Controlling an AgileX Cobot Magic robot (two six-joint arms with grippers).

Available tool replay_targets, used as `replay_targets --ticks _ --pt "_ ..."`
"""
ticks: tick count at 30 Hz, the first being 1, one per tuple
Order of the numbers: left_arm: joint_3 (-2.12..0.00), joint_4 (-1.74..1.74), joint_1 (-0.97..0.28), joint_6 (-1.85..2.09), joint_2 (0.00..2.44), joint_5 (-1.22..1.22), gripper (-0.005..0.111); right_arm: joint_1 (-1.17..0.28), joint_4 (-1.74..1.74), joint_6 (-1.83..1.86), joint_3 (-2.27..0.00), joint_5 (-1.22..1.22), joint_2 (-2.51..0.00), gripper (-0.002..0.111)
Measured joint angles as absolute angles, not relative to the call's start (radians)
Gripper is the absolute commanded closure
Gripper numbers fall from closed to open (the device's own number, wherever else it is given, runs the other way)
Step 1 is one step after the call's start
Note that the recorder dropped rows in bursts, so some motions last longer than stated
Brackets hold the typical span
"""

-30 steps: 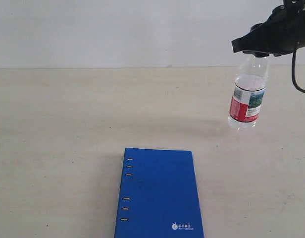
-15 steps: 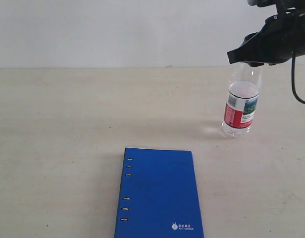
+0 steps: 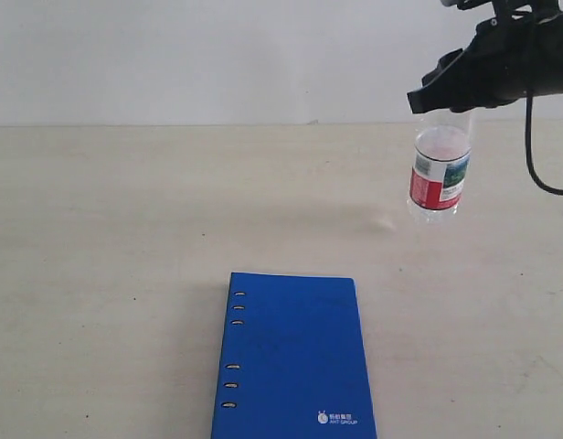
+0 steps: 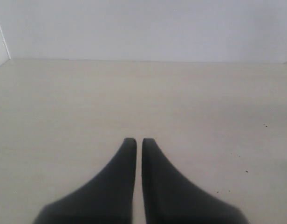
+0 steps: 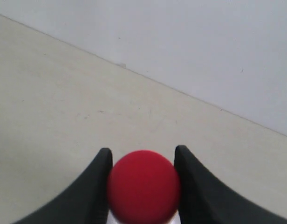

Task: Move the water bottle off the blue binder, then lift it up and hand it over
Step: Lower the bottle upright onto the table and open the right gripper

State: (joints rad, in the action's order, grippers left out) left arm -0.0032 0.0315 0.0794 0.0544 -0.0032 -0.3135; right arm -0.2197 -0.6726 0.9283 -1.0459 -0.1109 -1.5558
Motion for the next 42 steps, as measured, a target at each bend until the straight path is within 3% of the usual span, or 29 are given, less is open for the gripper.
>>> replay_targets --ticks 19,22,27,29,42 --pt "-0.003 0.031 0.079 0.054 -0.003 -0.314 0.102 -0.220 -0.784 0.931 -1.048 -0.045 -1.621 0.107" --pt "-0.003 0.031 0.079 0.054 -0.003 -0.314 0.102 -0.220 -0.784 0.925 -1.048 -0.048 -1.621 0.086" --pt "-0.003 0.031 0.079 0.054 -0.003 -0.314 0.102 -0.220 -0.784 0.923 -1.048 -0.059 -1.621 0.019" --pt "-0.003 0.031 0.079 0.054 -0.003 -0.314 0.102 -0.220 -0.784 0.919 -1.048 -0.061 -1.621 0.005" --pt "-0.003 0.031 0.079 0.054 -0.003 -0.314 0.102 -0.220 -0.781 0.915 -1.046 -0.013 -1.611 0.003"
